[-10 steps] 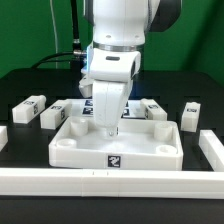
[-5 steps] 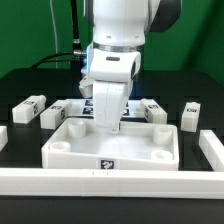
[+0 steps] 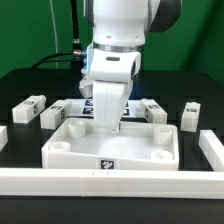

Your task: Assemble desk

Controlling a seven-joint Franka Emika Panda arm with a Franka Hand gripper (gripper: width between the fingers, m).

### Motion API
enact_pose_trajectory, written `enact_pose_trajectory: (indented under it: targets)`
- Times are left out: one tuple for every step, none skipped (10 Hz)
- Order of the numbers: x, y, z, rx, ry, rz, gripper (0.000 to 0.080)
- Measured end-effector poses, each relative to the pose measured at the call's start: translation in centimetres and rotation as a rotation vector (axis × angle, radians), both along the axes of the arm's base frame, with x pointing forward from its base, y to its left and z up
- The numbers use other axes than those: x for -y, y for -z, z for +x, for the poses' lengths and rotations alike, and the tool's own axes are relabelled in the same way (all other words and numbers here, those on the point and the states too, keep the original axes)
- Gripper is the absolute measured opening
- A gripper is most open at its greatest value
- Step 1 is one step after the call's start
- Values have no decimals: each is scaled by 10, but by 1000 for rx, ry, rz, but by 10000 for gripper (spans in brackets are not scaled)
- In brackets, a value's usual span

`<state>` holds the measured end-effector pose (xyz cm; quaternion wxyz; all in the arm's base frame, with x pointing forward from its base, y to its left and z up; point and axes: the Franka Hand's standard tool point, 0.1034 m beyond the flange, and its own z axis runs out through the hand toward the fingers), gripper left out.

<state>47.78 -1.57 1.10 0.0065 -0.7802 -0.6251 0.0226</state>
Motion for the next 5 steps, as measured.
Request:
enact_pose_trajectory:
  targets:
    - [0,0,0,0,-1,0,57]
    - [-5,0,6,7,-18,0,57]
    - [-11,1,13,14,-30,4,57]
    - [-17,0,19,21,-38,8,57]
    - [-22,0,23,26,-47,12,57]
